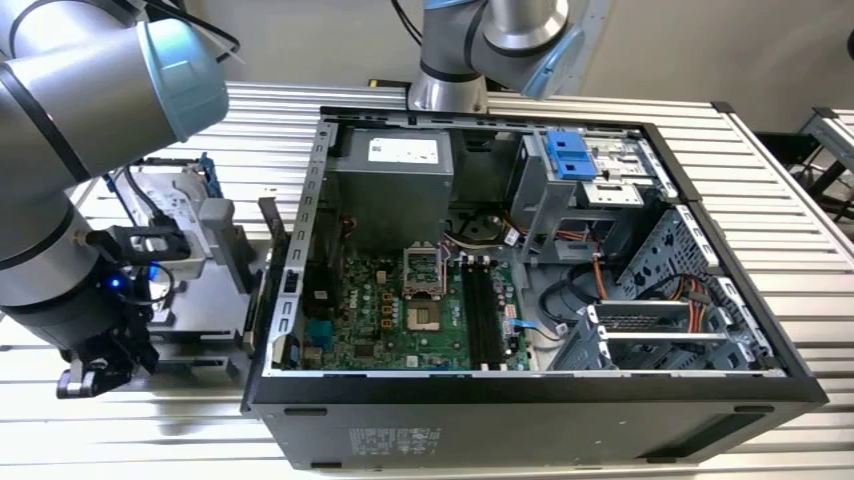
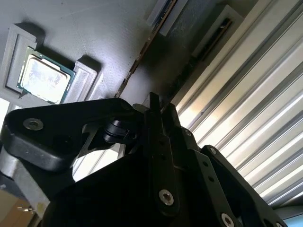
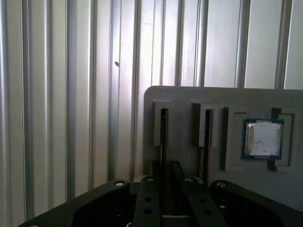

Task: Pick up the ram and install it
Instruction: 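Pick up the ram and move it above insertion slot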

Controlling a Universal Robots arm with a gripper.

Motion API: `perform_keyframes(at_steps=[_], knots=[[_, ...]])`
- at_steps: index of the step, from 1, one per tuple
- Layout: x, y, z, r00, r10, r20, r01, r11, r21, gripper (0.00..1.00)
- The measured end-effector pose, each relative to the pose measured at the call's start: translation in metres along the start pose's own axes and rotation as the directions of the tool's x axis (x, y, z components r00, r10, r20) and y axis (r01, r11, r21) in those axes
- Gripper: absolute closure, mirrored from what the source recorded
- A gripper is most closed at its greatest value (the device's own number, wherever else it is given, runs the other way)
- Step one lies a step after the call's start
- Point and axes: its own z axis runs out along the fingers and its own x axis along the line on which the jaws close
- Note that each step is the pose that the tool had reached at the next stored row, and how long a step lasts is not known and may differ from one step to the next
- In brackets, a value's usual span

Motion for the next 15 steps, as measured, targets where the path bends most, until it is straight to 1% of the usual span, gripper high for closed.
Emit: perform_keyframes(at_steps=[15], knots=[[0.0000,0.0009,0.0000,1.0000,0.000,-0.0022,0.000,1.0000,-0.0001,1.00]])
